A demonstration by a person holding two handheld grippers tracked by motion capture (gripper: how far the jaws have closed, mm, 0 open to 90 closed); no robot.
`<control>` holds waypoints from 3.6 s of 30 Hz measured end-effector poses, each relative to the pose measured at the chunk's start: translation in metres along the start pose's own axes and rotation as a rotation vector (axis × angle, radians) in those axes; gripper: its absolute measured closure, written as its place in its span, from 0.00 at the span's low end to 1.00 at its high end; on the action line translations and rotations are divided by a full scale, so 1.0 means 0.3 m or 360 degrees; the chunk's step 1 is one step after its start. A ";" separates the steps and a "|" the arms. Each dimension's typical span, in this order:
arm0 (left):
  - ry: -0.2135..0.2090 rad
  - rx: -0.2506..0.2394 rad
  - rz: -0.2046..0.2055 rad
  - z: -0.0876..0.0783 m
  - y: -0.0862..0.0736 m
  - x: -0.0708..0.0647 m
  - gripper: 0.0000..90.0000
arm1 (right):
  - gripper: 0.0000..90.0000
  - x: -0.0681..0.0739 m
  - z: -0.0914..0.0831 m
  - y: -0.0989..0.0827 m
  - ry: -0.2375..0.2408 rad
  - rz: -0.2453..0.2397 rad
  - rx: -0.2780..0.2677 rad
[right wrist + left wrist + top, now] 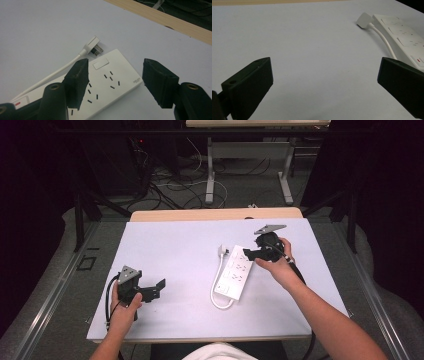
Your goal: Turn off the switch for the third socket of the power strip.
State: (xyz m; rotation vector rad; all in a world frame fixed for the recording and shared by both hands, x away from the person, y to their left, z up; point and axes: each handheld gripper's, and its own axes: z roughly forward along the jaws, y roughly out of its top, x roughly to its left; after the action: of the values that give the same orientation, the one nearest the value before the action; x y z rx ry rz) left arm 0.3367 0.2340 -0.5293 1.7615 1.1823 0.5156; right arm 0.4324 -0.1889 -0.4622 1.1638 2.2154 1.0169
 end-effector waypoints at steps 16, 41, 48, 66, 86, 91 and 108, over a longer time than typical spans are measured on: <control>0.0001 0.0006 -0.0011 0.000 -0.002 0.005 0.00 | 0.43 0.001 0.081 0.073 0.0022 -0.0027 0.0071; 0.0002 0.0015 -0.0033 0.004 -0.005 0.013 0.00 | 0.61 -0.025 0.200 0.099 0.0001 0.0143 0.0153; -0.0006 0.0028 -0.0035 0.002 -0.005 0.016 0.00 | 0.70 -0.018 0.223 0.109 -0.0015 0.0184 0.0163; 0.0006 0.0022 -0.0039 -0.002 -0.008 0.023 0.00 | 0.93 -0.014 0.294 0.096 -0.0003 0.0375 0.0332; 0.0009 0.0027 -0.0055 -0.005 -0.012 0.023 0.00 | 1.00 0.002 0.332 0.080 0.0035 0.0433 0.0421; 0.0010 0.0032 -0.0055 -0.004 -0.013 0.021 0.00 | 1.00 0.009 0.339 0.076 0.0028 0.0436 0.0427; 0.0015 0.0028 -0.0056 -0.003 -0.013 0.023 0.00 | 1.00 0.013 0.360 0.067 0.0013 0.0452 0.0484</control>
State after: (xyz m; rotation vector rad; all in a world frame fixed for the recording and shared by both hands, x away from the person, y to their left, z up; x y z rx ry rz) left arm 0.3370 0.2409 -0.5333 1.7515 1.2255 0.4942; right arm 0.5117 -0.1346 -0.5153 1.6474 2.3126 0.8037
